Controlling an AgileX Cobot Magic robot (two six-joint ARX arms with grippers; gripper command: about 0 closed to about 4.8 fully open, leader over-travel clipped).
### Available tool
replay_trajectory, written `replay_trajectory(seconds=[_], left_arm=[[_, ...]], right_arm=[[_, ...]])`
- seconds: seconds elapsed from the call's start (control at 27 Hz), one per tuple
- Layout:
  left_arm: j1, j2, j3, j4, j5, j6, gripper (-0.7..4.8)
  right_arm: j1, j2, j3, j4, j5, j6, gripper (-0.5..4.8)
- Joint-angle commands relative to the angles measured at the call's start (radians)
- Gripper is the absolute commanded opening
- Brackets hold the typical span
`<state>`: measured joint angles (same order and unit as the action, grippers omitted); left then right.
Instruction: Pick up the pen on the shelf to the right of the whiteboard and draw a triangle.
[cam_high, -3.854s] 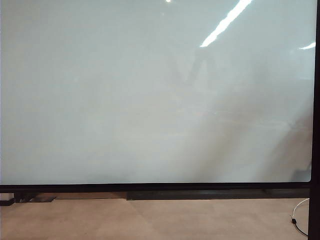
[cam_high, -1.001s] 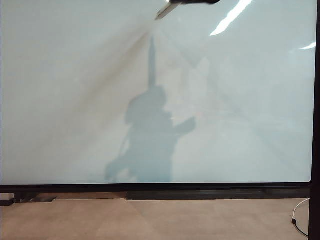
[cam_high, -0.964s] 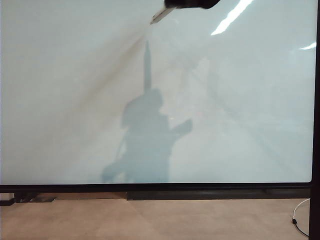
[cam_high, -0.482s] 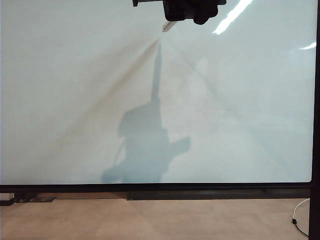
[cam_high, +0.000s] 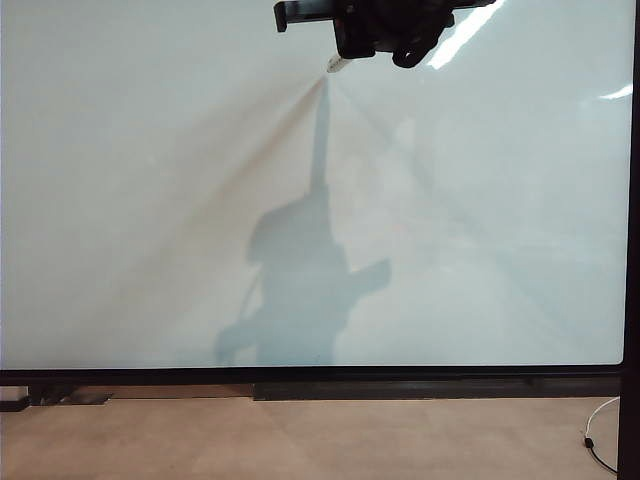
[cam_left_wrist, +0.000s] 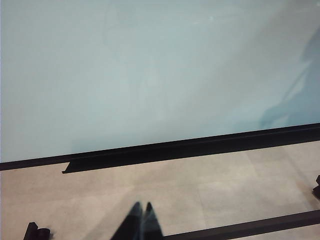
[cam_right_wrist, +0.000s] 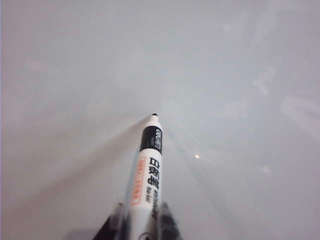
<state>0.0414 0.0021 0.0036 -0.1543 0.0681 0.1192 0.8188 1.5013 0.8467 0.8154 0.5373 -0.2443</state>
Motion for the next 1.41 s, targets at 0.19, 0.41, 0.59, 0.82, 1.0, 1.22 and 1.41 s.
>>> replay_trajectory(seconds=[0.19, 0.41, 0.59, 0.82, 1.0, 1.22, 1.41], left_arm=[[0.0, 0.001, 0.003, 0.005, 0.003, 0.001, -0.05], [0.0, 0.001, 0.003, 0.005, 0.003, 0.001, -0.05], [0.0, 0.001, 0.003, 0.005, 0.003, 0.001, -0.05], [0.0, 0.001, 0.003, 0.005, 0.003, 0.001, -0.05], [-0.001, 0.001, 0.003, 0.005, 0.003, 0.001, -0.05], [0.0, 0.001, 0.003, 0.005, 0.003, 0.001, -0.05], [0.0, 0.001, 0.003, 0.005, 0.003, 0.001, -0.05]], right_arm=[[-0.026, 0.003, 0.002, 0.035, -0.068, 0.0, -0.05], [-0.034, 0.0, -0.029, 0.065, -0.19, -0.129, -0.05], [-0.085, -0.03, -0.093, 0.137, -0.259, -0.106, -0.05], [-0.214, -0.045, -0.133, 0.177, -0.547, 0.062, -0.05], [-0.216, -0.04, -0.133, 0.184, -0.584, 0.025, -0.05], [-0.281, -0.04, -0.131, 0.185, -0.634, 0.02, -0.05], [-0.301, -0.04, -0.131, 0.193, -0.682, 0.031, -0.05]])
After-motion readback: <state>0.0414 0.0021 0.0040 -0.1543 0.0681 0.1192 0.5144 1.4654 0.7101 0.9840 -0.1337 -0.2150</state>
